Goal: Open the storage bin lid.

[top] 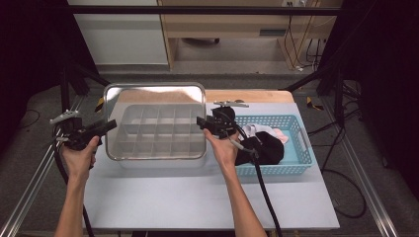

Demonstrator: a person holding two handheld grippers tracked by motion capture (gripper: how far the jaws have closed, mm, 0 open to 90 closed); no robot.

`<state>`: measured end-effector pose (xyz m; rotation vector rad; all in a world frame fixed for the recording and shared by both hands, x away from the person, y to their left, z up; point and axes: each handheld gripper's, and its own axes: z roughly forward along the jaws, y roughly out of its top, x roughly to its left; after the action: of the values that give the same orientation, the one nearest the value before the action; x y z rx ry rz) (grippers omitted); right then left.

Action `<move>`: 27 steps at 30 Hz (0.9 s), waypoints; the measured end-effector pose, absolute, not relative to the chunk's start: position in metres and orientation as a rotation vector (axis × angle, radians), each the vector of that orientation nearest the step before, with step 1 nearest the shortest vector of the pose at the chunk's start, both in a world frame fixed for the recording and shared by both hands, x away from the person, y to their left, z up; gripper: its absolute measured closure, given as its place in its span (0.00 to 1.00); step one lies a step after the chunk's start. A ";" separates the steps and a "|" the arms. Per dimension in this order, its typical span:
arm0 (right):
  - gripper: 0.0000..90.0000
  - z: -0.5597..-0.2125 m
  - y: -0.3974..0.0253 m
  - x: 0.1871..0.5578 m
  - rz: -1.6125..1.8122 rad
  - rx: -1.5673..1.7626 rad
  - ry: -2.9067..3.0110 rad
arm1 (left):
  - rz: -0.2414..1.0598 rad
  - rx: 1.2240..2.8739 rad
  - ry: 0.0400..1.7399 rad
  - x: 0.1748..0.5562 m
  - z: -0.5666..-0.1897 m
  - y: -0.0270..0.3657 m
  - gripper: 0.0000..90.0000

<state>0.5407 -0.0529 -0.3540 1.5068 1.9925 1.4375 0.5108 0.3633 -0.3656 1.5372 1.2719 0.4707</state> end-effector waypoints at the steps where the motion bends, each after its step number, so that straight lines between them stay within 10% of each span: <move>1: 0.69 -0.350 -0.056 0.536 1.447 1.493 1.983 | 0.476 1.539 1.260 0.507 -0.363 0.363 0.56; 27: 0.76 -0.331 -0.094 0.461 1.552 1.375 2.007 | 0.526 1.572 1.140 0.441 -0.341 0.342 0.58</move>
<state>0.4607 -0.0937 -0.3311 1.3746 2.0067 1.5522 0.4407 0.3424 -0.3412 1.5716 1.1395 0.5256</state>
